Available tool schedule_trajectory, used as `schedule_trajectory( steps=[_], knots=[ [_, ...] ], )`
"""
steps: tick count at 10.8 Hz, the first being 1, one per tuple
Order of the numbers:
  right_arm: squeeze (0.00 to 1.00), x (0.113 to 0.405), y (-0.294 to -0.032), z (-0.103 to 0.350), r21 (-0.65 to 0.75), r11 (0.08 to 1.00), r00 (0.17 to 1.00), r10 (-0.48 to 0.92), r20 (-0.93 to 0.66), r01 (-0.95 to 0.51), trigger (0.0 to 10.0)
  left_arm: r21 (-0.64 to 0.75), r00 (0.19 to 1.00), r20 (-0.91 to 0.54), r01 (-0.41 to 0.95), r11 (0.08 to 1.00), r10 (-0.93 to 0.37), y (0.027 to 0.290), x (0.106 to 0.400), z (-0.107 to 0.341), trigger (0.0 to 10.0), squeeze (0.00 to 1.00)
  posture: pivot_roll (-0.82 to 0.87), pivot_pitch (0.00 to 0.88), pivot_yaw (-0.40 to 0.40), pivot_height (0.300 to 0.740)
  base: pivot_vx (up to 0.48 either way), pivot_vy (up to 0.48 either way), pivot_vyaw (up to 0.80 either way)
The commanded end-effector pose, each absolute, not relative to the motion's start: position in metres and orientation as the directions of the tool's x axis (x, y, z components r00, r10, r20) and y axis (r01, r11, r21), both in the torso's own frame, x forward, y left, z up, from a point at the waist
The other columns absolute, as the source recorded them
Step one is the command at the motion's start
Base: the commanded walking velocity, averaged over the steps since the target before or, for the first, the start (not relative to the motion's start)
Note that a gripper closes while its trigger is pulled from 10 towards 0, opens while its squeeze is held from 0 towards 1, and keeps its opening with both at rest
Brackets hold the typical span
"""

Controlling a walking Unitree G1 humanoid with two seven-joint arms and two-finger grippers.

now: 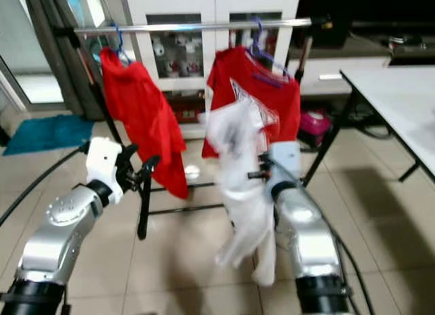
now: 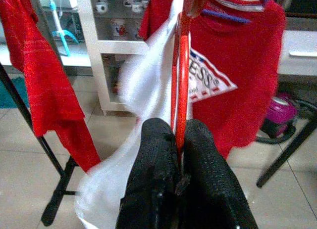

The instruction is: Hang hanger

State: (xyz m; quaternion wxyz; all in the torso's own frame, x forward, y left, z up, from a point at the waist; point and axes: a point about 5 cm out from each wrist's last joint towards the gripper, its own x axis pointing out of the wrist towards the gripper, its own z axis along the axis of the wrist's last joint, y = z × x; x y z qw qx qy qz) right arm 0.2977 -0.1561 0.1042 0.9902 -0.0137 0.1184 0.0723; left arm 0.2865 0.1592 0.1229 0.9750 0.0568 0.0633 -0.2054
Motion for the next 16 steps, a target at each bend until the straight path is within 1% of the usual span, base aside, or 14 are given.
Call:
schedule_trajectory(
  steps=[1,2,4,10,11,13,15,16],
  knots=[
    [0.00,0.302,-0.145,0.112,0.007,0.980,0.958,0.194,-0.213,-0.197,10.0,0.107,0.919,-0.132,0.387,0.916,-0.373,0.166,0.288,0.129,10.0,0.00,-0.08,0.000,0.013,0.740,0.439,0.000,0.00],
    [0.00,0.306,-0.145,0.113,-0.012,0.971,0.947,0.230,-0.226,-0.239,10.0,0.120,0.916,-0.135,0.393,0.912,-0.377,0.166,0.287,0.130,10.0,0.00,-0.07,0.000,0.011,0.740,0.439,0.000,0.00],
    [0.00,0.316,-0.147,0.125,-0.032,0.958,0.940,0.273,-0.203,-0.285,10.0,0.148,0.906,-0.128,0.419,0.896,-0.402,0.165,0.287,0.135,10.0,0.00,-0.07,0.000,0.007,0.740,0.439,0.000,0.00],
    [0.00,0.339,-0.151,0.147,-0.081,0.941,0.936,0.314,-0.159,-0.329,10.0,0.186,0.892,-0.128,0.452,0.873,-0.434,0.162,0.290,0.142,10.0,0.00,-0.06,0.000,0.006,0.740,0.437,0.000,0.00],
    [0.00,0.345,-0.151,0.154,-0.111,0.932,0.933,0.328,-0.146,-0.344,10.0,0.189,0.890,-0.124,0.456,0.870,-0.439,0.162,0.289,0.144,10.0,0.00,-0.05,0.000,0.005,0.740,0.435,0.000,0.00],
    [0.00,0.350,-0.147,0.159,-0.127,0.915,0.919,0.365,-0.150,-0.384,10.0,0.196,0.883,-0.124,0.470,0.861,-0.453,0.161,0.289,0.147,10.0,0.00,-0.05,0.000,0.002,0.740,0.426,0.000,0.00],
    [0.00,0.357,-0.146,0.168,-0.137,0.907,0.914,0.380,-0.139,-0.398,10.0,0.177,0.823,-0.122,0.568,0.803,-0.555,0.151,0.282,0.151,10.0,0.00,-0.05,0.000,0.001,0.740,0.000,0.000,0.00],
    [0.00,0.360,-0.145,0.171,-0.139,0.907,0.915,0.380,-0.134,-0.397,10.0,0.176,0.804,-0.095,0.594,0.785,-0.587,0.147,0.280,0.155,10.0,0.00,-0.04,0.000,0.000,0.740,0.000,0.000,0.00]
  ],
)
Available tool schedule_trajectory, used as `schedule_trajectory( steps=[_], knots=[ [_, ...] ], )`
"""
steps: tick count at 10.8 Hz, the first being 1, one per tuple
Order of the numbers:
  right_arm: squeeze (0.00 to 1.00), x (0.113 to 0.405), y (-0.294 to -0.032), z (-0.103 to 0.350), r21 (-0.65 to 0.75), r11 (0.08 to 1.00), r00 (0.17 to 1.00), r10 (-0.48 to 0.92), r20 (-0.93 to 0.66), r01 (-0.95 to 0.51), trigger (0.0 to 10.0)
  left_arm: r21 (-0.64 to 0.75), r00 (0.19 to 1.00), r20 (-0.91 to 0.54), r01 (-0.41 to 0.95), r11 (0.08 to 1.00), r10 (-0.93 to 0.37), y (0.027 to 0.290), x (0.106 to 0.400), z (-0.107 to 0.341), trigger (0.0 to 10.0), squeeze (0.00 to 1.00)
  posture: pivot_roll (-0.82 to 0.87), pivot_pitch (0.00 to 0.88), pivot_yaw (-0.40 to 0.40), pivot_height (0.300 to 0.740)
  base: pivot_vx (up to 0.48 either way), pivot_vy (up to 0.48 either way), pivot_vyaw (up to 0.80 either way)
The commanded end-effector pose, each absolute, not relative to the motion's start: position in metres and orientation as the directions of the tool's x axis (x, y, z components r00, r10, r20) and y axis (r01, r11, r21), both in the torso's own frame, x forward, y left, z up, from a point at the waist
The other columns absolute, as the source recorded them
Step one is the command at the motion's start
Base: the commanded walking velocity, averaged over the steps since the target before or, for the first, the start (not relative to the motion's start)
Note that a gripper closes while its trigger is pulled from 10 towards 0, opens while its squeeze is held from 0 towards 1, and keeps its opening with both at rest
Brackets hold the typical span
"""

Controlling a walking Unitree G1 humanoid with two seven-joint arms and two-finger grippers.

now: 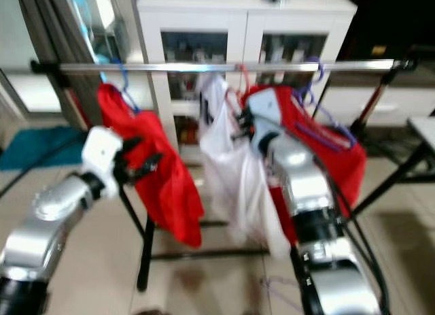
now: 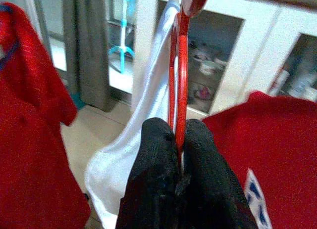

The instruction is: Hang hanger

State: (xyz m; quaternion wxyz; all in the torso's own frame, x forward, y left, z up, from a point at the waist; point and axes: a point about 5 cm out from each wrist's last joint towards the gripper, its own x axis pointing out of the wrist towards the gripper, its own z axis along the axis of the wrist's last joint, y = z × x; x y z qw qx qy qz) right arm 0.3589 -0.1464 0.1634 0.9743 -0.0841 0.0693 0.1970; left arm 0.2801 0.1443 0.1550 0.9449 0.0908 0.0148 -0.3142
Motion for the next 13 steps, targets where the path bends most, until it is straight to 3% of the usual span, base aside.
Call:
schedule_trajectory(
  steps=[1,7,13],
  knots=[
    [0.00,0.363,-0.145,0.173,-0.141,0.907,0.916,0.379,-0.133,-0.397,10.0,0.159,0.784,-0.066,0.619,0.769,-0.617,0.142,0.277,0.159,10.0,0.00,-0.04,0.000,-0.002,0.740,0.000,0.000,0.00],
    [0.00,0.397,-0.139,0.187,-0.144,0.930,0.930,0.309,-0.199,-0.340,10.0,0.165,0.764,-0.034,0.640,0.750,-0.644,0.149,0.277,0.172,10.0,0.00,-0.03,0.000,0.010,0.740,0.000,0.000,0.00],
    [0.00,0.415,-0.119,0.195,-0.116,0.943,0.918,0.267,-0.294,-0.311,10.0,0.179,0.728,-0.093,0.683,0.708,-0.679,0.159,0.263,0.178,10.0,0.00,0.01,0.083,0.008,0.740,0.000,0.000,0.00]
  ],
)
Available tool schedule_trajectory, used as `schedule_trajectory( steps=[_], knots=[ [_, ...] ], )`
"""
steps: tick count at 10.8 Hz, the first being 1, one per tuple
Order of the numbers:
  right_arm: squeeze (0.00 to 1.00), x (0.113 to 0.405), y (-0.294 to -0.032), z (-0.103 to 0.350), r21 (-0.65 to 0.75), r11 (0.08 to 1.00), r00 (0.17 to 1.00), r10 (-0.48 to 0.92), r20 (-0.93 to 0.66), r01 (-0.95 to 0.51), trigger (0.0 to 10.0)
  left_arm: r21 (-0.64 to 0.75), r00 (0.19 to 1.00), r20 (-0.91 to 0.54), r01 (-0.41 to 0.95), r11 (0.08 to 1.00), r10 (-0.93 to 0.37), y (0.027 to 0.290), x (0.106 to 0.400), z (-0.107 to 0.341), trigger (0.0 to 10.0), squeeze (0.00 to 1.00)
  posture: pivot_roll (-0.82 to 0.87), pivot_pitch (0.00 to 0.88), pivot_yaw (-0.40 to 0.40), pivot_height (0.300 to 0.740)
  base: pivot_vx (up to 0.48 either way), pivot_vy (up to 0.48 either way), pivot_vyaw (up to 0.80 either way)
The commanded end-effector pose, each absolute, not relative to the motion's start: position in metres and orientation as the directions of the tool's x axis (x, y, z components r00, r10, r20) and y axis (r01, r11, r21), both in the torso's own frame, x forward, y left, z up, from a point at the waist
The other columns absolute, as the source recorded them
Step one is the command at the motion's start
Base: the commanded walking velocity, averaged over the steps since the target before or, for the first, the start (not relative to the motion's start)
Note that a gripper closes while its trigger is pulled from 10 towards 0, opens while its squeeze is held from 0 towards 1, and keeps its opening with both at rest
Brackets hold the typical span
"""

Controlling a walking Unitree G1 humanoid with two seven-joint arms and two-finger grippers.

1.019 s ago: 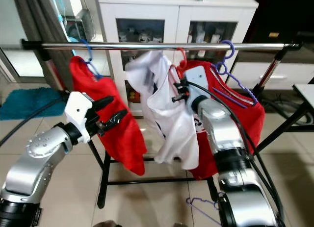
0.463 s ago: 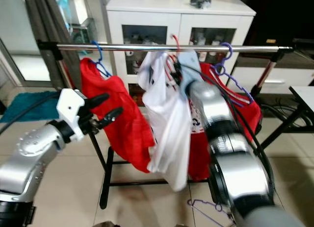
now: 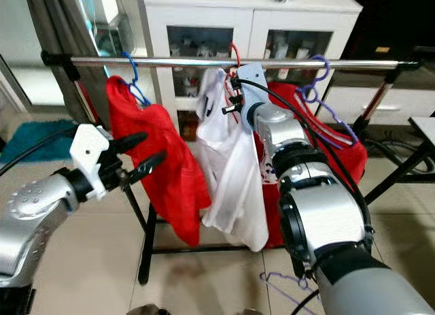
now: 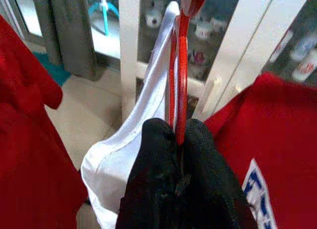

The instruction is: Hang hanger

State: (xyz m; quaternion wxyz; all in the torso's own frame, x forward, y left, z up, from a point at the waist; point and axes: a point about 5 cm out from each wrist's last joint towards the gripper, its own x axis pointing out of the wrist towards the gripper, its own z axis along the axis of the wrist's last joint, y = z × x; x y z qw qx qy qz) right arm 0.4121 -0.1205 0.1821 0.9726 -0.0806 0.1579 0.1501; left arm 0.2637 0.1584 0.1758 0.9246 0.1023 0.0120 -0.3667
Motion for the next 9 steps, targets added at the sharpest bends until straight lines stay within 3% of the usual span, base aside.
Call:
schedule_trajectory(
  steps=[1,7,8,9],
  knots=[
    [0.00,0.416,-0.118,0.196,-0.111,0.946,0.918,0.259,-0.301,-0.303,10.0,0.181,0.720,-0.103,0.692,0.699,-0.686,0.160,0.261,0.178,10.0,0.00,0.01,0.101,0.004,0.740,0.000,0.000,0.00],
    [0.00,0.418,-0.113,0.199,-0.124,0.950,0.915,0.234,-0.329,-0.288,10.0,0.171,0.700,-0.156,0.714,0.679,-0.697,0.166,0.249,0.182,10.0,0.00,0.02,0.186,-0.027,0.740,0.000,0.000,0.00],
    [0.04,0.418,-0.114,0.201,-0.125,0.951,0.923,0.235,-0.305,-0.283,10.0,0.160,0.696,-0.131,0.718,0.678,-0.706,0.165,0.249,0.185,10.0,0.00,0.02,0.185,-0.026,0.740,0.000,0.000,0.00],
    [1.00,0.419,-0.117,0.206,-0.117,0.950,0.931,0.250,-0.265,-0.289,10.0,0.110,0.670,-0.045,0.741,0.663,-0.741,0.157,0.246,0.194,10.0,0.00,0.02,0.176,-0.026,0.740,0.000,0.000,0.00]
  ],
)
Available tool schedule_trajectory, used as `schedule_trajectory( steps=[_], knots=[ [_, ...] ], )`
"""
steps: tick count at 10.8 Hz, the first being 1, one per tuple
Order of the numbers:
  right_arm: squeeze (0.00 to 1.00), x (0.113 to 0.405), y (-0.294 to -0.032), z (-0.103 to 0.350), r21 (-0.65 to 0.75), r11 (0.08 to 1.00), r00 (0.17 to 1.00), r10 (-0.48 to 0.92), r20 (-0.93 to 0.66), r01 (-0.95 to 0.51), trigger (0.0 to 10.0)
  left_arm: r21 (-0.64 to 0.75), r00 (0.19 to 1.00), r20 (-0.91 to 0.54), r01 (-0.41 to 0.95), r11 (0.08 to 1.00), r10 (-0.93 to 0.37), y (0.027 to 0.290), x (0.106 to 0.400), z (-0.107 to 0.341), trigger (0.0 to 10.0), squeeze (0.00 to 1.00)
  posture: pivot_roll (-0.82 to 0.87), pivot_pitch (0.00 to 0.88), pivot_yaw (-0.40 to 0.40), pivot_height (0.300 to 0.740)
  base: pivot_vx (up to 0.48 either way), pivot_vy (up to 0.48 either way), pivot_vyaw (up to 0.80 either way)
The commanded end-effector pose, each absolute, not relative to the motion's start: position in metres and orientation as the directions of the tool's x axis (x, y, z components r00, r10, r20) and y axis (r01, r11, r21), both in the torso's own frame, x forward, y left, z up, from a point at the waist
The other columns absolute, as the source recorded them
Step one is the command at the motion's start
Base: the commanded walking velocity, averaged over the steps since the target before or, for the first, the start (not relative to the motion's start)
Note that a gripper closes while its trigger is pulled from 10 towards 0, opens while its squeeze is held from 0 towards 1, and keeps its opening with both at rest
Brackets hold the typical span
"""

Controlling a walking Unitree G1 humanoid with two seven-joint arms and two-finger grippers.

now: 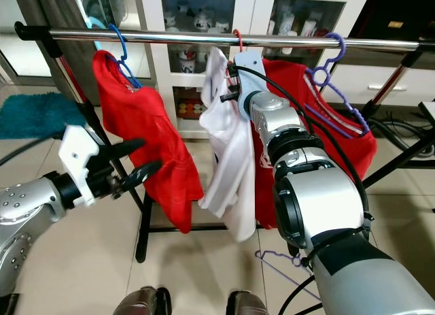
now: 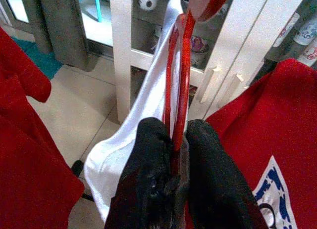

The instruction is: Hang hanger

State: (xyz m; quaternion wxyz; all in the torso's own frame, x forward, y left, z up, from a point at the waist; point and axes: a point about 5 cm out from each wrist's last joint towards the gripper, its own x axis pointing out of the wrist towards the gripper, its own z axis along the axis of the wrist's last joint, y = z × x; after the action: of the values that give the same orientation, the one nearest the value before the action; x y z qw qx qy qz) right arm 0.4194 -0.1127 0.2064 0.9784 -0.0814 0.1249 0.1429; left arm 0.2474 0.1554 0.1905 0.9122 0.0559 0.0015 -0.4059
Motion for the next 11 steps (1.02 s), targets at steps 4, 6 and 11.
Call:
schedule_trajectory(
  steps=[4,6,11],
  knots=[
    [1.00,0.418,-0.129,0.218,-0.029,0.937,0.923,0.338,-0.182,-0.349,10.0,0.104,0.708,-0.030,0.704,0.703,-0.705,0.159,0.250,0.192,10.0,0.00,-0.01,0.118,-0.003,0.740,0.000,0.000,0.00],
    [0.43,0.385,-0.138,0.224,0.118,0.875,0.878,0.478,-0.043,-0.470,10.0,0.075,0.775,-0.059,0.632,0.771,-0.630,0.157,0.255,0.181,10.0,0.00,-0.04,0.070,0.026,0.740,0.000,0.000,0.00],
    [0.00,0.277,-0.159,0.188,0.236,0.813,0.839,0.543,0.024,-0.533,10.0,0.004,0.884,-0.057,0.466,0.885,-0.465,0.151,0.261,0.157,10.0,0.00,-0.07,0.027,0.054,0.740,0.000,0.000,0.00]
  ],
)
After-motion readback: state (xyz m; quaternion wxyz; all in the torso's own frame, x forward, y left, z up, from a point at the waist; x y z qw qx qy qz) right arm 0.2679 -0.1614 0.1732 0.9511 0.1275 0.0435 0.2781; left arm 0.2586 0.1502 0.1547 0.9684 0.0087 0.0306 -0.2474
